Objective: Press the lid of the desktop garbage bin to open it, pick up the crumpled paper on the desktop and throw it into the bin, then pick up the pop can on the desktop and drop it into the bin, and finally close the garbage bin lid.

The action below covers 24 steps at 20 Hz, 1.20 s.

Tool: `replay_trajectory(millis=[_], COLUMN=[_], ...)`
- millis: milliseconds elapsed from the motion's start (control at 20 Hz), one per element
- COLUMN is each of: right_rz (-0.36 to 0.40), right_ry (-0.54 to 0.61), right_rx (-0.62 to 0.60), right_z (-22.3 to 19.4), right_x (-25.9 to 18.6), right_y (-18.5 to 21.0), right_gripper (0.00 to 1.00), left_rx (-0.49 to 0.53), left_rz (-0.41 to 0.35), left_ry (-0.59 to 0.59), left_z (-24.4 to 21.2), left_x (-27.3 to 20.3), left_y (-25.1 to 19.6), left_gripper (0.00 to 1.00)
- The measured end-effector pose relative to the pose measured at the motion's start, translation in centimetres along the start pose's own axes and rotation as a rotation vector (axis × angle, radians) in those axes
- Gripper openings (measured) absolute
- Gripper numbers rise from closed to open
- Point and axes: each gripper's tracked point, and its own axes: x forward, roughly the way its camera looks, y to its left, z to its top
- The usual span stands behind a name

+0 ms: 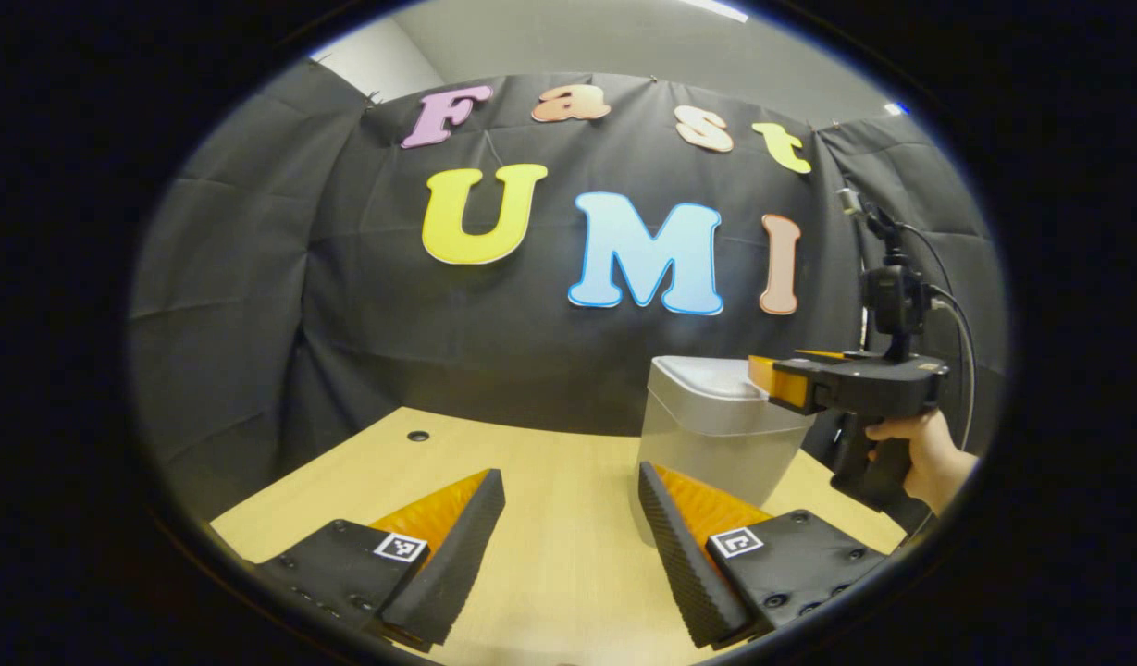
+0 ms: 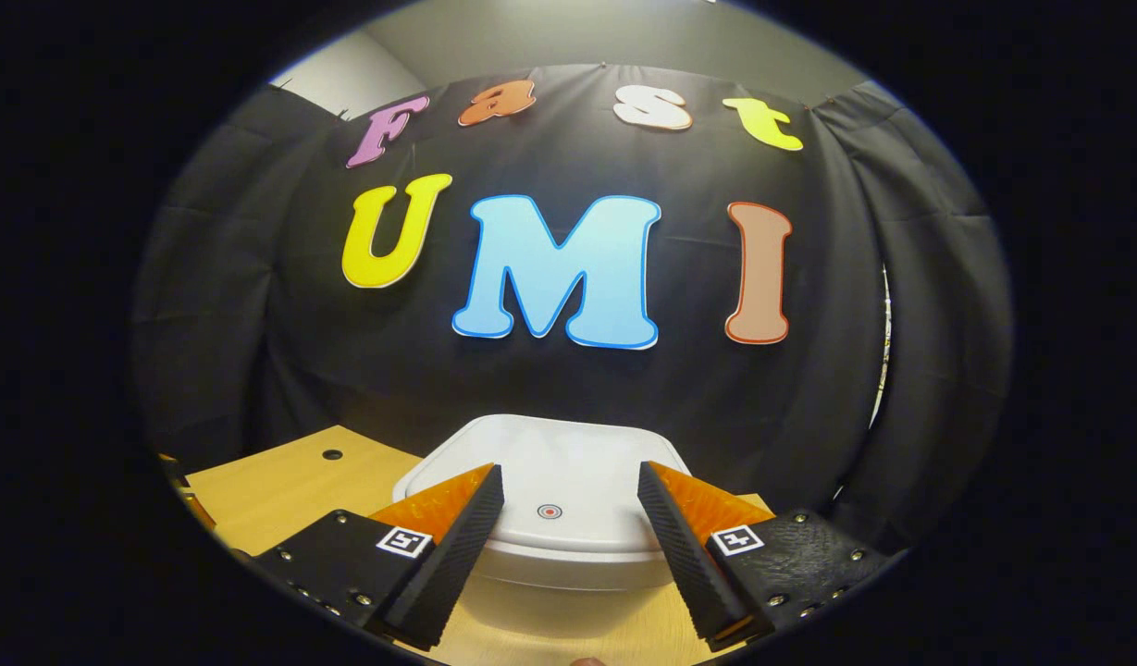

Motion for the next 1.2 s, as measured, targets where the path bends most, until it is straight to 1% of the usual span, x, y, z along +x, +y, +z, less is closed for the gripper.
replay_trajectory(millis=[150, 300, 500, 600, 800, 1000, 1200], right_rz=[0.031, 0.046, 0.048, 0.034, 0.021, 0.028, 0.029], right_ry=[-0.012, -0.026, -0.038, -0.039, -0.031, -0.009, 0.013], right_rx=[0.024, 0.02, 0.014, 0.018, 0.026, 0.021, 0.008], right_z=[0.2, 0.4, 0.7, 0.7, 0.2, -1.0, -1.8], right_x=[-2.2, -4.3, -6.7, -7.7, -9.6, -11.1, -12.0], right_y=[-0.5, -1.0, -1.3, -1.3, -0.5, 1.1, 2.1], right_gripper=[0.94, 0.94, 0.94, 0.94, 0.94, 0.94, 0.94], left_rx=[0.012, 0.041, 0.092, 0.085, 0.084, 0.093, 0.078], left_rz=[0.026, 0.032, 0.011, -0.01, -0.033, -0.049, -0.044], left_ry=[-0.011, -0.039, -0.092, -0.108, -0.135, -0.172, -0.178], left_z=[0.1, 0.9, 2.5, 3.1, 4.2, 5.0, 4.8], left_x=[-0.2, -0.3, 0.1, 0.2, 0.5, 0.5, 1.2], left_y=[-0.9, -2.2, -3.8, -4.5, -4.5, -3.5, -2.2], left_gripper=[0.95, 0.95, 0.96, 0.96, 0.96, 0.96, 0.96])
